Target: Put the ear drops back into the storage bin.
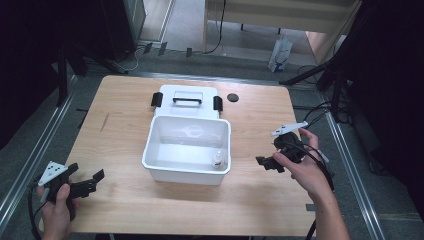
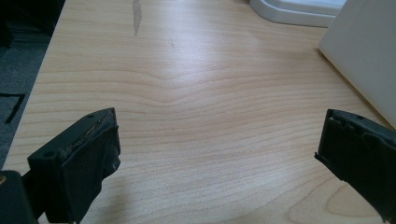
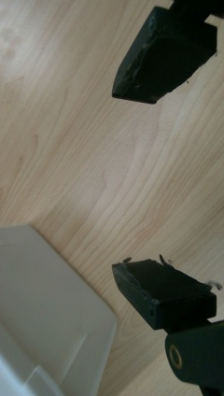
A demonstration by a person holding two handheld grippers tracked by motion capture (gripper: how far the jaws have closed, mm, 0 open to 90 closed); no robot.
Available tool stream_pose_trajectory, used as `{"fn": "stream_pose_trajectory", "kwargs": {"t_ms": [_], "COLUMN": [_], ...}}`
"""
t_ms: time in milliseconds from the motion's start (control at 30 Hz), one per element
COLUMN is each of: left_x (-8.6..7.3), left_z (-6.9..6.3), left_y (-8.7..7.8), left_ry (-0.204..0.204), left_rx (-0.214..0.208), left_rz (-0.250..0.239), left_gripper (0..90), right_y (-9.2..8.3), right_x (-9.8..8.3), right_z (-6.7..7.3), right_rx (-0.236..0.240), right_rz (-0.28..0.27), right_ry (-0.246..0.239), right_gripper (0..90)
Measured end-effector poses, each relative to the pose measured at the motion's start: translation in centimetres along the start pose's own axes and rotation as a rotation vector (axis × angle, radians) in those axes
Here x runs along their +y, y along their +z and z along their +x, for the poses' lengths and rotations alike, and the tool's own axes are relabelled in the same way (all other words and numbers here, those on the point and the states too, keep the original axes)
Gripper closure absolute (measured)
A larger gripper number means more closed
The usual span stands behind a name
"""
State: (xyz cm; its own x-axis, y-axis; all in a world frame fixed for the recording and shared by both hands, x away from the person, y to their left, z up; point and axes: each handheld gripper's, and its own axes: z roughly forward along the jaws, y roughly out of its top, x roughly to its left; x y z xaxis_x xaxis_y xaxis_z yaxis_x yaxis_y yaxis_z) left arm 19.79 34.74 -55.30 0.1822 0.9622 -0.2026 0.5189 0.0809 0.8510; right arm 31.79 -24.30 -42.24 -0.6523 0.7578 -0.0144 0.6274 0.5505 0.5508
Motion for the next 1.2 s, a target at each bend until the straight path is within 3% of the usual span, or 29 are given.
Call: {"fn": "stream_pose_trajectory", "kwargs": {"t_ms": [500, 733, 967, 1033, 1100, 1200], "left_x": [0.0, 0.0, 0.0, 0.0, 0.0, 0.0], "left_z": [0.0, 0.0, 0.0, 0.0, 0.0, 0.0], "left_y": [0.0, 0.0, 0.0, 0.0, 0.0, 0.0], "left_ry": [-0.001, 0.001, -0.001, 0.001, -0.001, 0.0], "left_rx": [0.002, 0.003, 0.003, 0.004, 0.004, 0.005], "left_rz": [-0.001, 0.0, -0.005, -0.003, -0.004, -0.002], "left_gripper": [0.0, 0.1, 0.0, 0.1, 0.1, 0.1], "right_y": [3.5, 4.1, 4.2, 4.1, 3.9, 3.7], "right_x": [-7.5, -10.9, -13.5, -14.4, -15.4, -16.9], "right_z": [-1.2, -1.1, -1.2, -1.1, -1.0, -1.2], "right_rx": [-0.013, -0.03, -0.054, -0.046, -0.068, -0.039], "right_rz": [-0.077, -0.205, -0.295, -0.355, -0.405, -0.454], "right_ry": [0.13, 0.173, 0.216, 0.212, 0.195, 0.222], "right_gripper": [13.9, 13.6, 13.6, 13.2, 13.4, 13.3]}}
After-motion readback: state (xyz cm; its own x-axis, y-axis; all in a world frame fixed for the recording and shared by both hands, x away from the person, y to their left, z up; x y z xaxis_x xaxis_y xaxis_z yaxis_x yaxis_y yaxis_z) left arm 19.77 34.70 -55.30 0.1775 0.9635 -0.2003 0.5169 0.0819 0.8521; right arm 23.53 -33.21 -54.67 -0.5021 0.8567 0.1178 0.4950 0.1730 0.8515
